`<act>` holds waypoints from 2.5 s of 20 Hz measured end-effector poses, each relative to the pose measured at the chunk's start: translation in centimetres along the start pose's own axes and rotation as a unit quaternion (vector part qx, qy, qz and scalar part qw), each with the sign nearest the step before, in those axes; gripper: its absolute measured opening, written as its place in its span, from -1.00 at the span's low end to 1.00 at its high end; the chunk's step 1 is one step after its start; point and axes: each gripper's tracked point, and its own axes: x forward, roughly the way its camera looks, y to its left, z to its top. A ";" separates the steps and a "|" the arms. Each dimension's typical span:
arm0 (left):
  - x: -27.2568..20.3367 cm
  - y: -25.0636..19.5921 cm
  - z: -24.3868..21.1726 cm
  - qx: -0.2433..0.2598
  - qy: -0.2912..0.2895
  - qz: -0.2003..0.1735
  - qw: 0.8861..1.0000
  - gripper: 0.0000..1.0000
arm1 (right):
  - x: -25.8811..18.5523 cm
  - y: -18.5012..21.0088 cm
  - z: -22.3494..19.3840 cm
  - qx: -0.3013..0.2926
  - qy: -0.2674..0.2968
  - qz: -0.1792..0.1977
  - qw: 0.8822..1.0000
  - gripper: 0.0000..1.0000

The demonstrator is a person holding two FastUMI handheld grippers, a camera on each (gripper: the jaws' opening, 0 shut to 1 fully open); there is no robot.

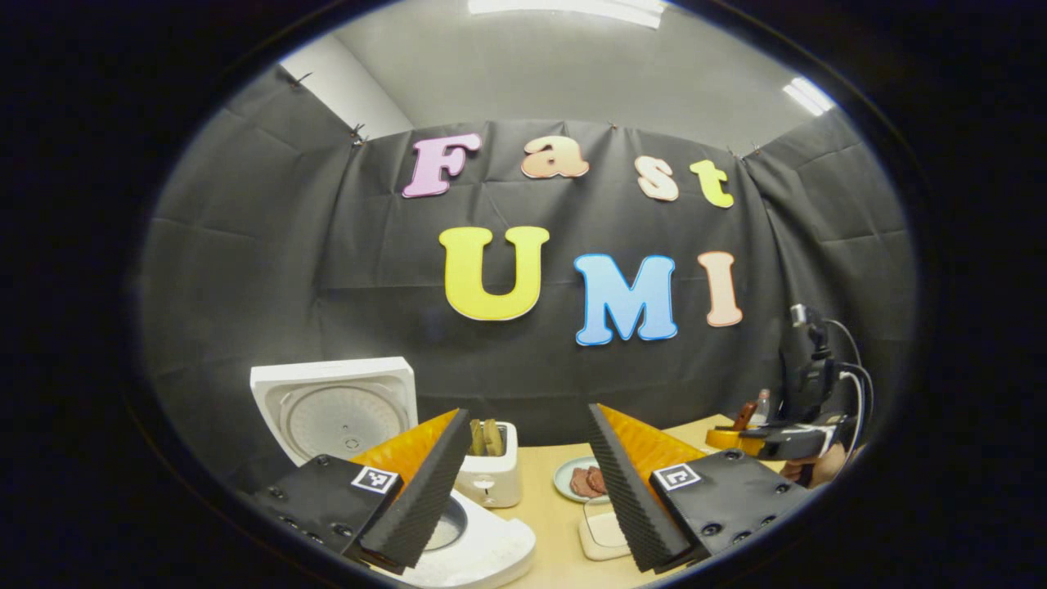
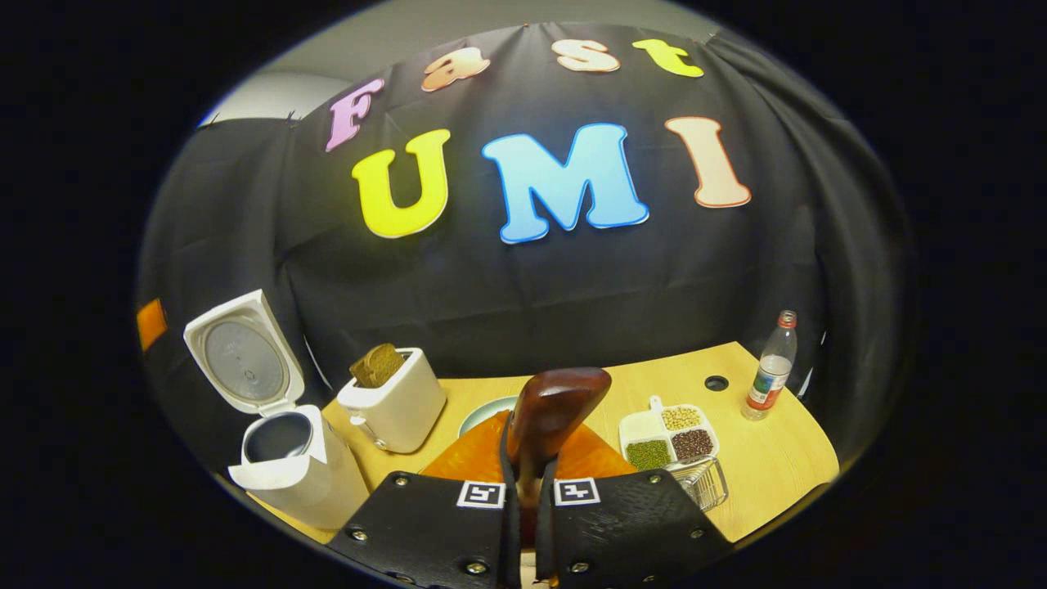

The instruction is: Close the left gripper, press the button to open the rice cooker; take a wooden spoon from the chopstick holder with the right hand, scoop a spoonful of rice and pour it into the rice cooker, then put the wooden spoon back into the chopstick holder.

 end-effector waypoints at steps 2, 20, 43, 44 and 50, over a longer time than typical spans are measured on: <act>-0.3 0.9 -0.3 -0.004 0.003 0.003 1.000 0.95 | 1.6 0.4 -1.7 -0.012 0.013 -0.004 1.000 -0.84; -0.7 7.2 -3.5 0.001 0.034 0.044 0.998 0.97 | 6.3 7.9 -11.7 0.068 0.118 0.058 0.989 -0.84; -1.3 8.1 -2.5 -0.024 0.012 0.058 0.998 0.97 | 0.6 7.0 2.9 0.460 0.018 0.184 0.869 -0.85; -1.7 8.4 -2.6 -0.023 0.010 0.060 0.998 0.97 | 0.5 7.9 3.3 0.455 0.018 0.192 0.869 -0.86; -3.5 10.9 -2.6 -0.015 0.005 0.075 0.997 0.96 | 0.4 13.1 5.6 0.445 0.024 0.234 0.864 -0.85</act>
